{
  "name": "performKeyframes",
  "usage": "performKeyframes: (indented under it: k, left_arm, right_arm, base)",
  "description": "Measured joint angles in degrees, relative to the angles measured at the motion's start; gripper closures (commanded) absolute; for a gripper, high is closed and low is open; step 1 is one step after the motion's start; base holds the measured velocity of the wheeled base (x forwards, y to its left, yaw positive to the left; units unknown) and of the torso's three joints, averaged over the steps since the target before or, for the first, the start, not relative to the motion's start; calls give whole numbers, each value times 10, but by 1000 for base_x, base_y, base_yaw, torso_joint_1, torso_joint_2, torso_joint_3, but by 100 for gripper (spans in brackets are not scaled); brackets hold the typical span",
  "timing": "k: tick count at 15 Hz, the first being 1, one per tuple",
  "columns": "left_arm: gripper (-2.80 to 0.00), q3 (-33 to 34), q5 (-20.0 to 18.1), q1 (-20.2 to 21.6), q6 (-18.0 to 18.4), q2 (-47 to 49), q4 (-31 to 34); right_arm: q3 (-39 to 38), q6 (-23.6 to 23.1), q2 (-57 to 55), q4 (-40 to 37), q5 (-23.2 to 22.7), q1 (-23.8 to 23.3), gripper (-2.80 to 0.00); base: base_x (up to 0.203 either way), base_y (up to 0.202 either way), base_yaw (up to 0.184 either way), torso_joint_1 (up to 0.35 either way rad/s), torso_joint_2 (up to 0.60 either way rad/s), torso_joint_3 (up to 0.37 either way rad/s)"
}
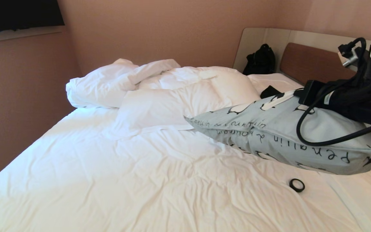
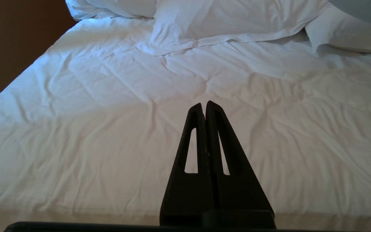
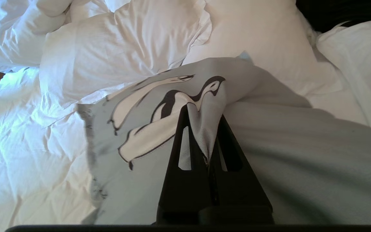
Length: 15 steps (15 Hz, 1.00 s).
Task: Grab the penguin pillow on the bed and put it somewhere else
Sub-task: Move to the foot of the bed
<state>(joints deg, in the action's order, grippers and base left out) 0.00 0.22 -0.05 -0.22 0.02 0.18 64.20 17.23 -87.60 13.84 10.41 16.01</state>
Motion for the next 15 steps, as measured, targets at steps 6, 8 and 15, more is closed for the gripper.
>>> performKeyframes:
  k: [6, 8, 15]
  left_arm:
    - [0, 0, 0, 0, 0, 0, 0]
    - [0, 0, 0, 0, 0, 0, 0]
    - [0, 0, 0, 0, 0, 0, 0]
  right_arm:
    - [-1, -1, 0, 0, -1, 1, 0]
    - [-2, -1, 0, 1, -1, 1, 0]
    - [-5, -2, 0, 1, -1, 3, 0]
  base:
    - [0, 195, 0, 2, 3, 5]
    - [0, 197, 0, 2, 1, 2]
    - [0, 197, 0, 2, 2, 1]
